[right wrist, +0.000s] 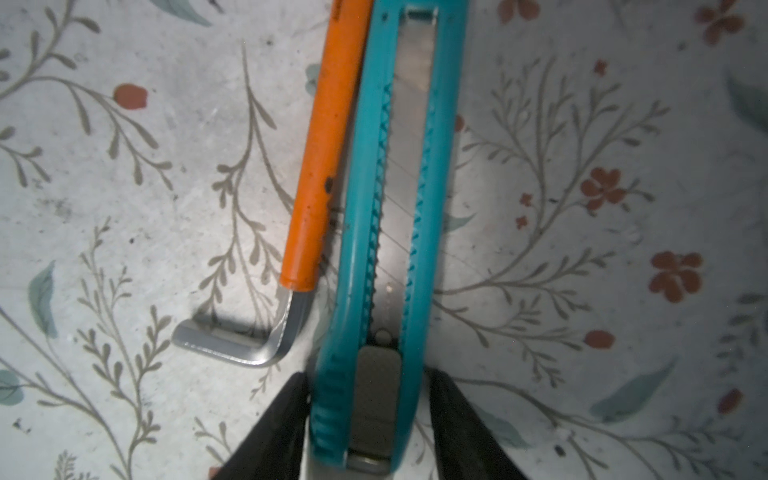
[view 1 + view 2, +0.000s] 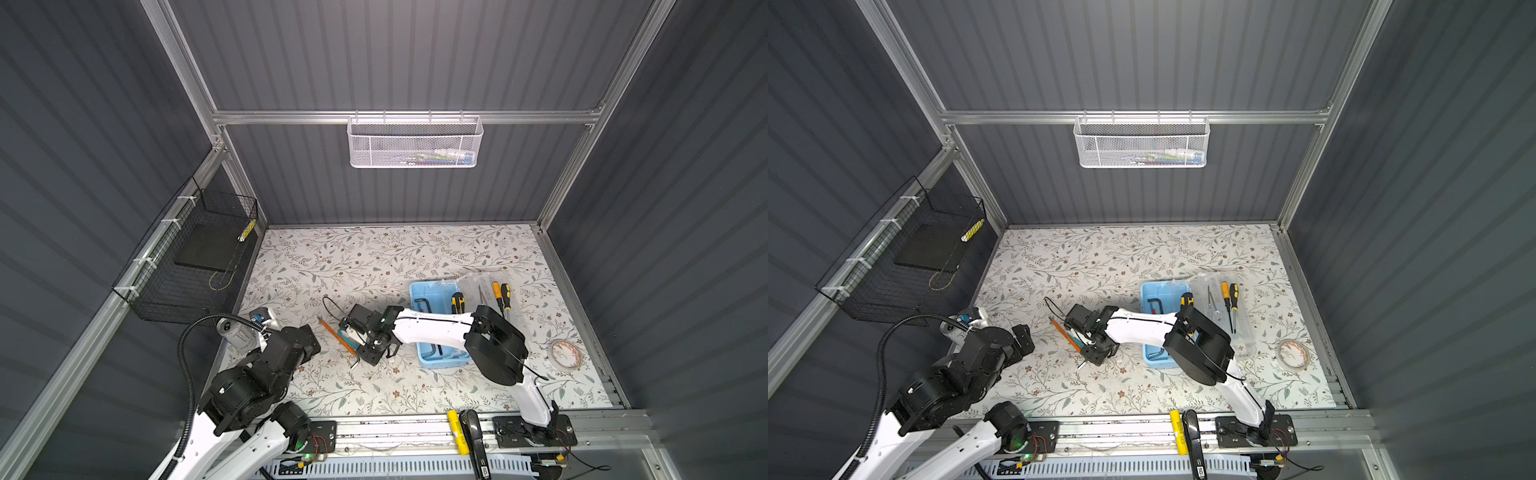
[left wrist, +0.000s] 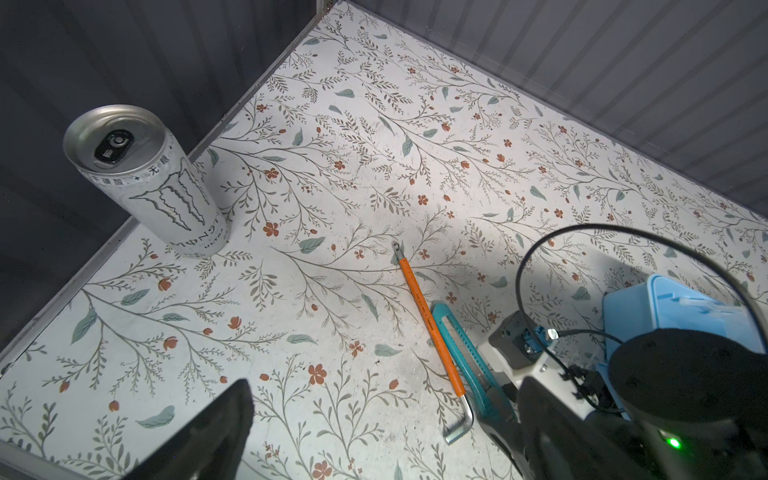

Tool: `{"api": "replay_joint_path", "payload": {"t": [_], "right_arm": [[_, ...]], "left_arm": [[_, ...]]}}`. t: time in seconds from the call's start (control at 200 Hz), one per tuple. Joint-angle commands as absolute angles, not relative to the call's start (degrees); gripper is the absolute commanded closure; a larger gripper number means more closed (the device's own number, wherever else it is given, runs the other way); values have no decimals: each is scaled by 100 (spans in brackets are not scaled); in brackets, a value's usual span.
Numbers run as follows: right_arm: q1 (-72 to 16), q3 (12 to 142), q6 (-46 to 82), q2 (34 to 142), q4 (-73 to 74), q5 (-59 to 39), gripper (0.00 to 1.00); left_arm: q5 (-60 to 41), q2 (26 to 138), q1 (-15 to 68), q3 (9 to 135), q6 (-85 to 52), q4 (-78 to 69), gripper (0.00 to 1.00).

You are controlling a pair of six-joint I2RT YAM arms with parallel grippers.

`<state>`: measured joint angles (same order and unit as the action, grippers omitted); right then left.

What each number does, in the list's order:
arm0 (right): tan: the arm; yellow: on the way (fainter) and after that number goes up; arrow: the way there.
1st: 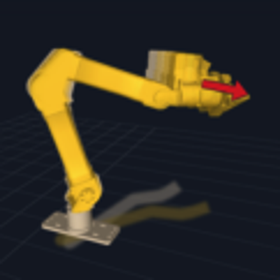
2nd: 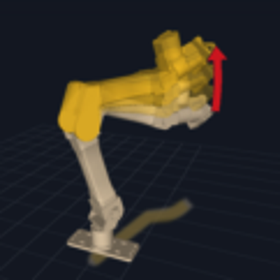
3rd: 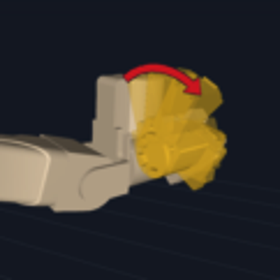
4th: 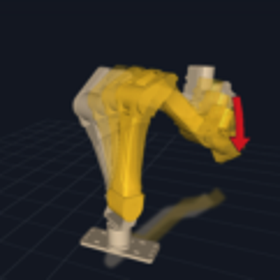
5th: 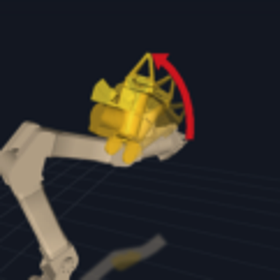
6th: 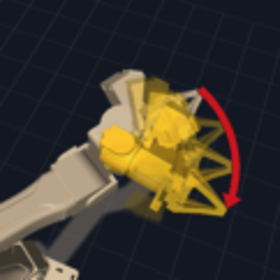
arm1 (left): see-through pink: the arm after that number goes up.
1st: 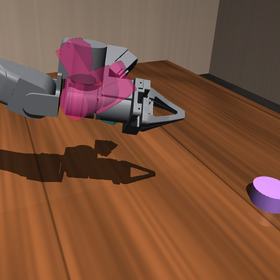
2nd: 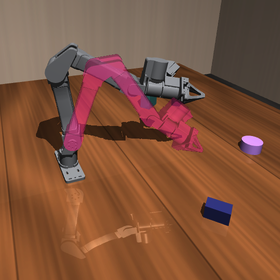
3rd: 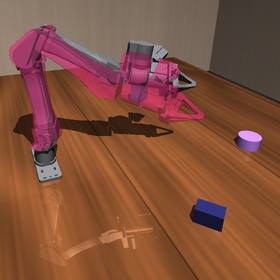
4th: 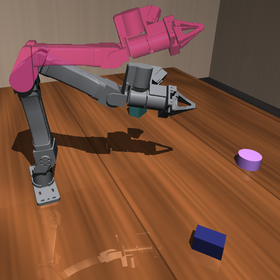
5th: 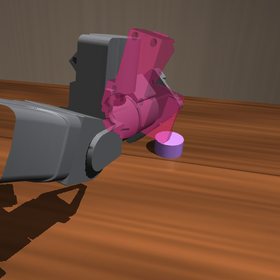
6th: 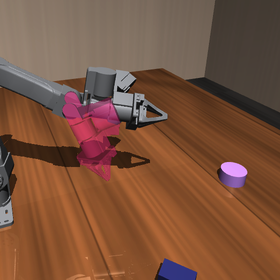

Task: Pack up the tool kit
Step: 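Lower the right gripper and grasp the teal utility knife, then carry the teal knife with the right gripper into the clear tray and release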

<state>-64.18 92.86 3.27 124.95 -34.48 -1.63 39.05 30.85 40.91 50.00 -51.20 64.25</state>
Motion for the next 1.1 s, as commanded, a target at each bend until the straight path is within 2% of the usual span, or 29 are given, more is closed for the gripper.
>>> {"api": "replay_joint_path", "payload": {"t": [0.0,0.54,0.811,1.096], "right_arm": [[-6439,9299,393,12731,-3733,-127,58],[-6416,8935,1236,11711,-3428,620,83],[-6253,8371,2036,10585,-3455,1340,90],[-5673,7151,2832,8870,-3508,1758,90]], "left_arm": [[4017,3016,4084,5066,-4992,6425,1],[4013,3143,4086,4975,-4953,6333,0],[3947,3335,4086,4913,-4874,6216,1],[3920,3357,4085,4825,-4812,6105,0]]}}
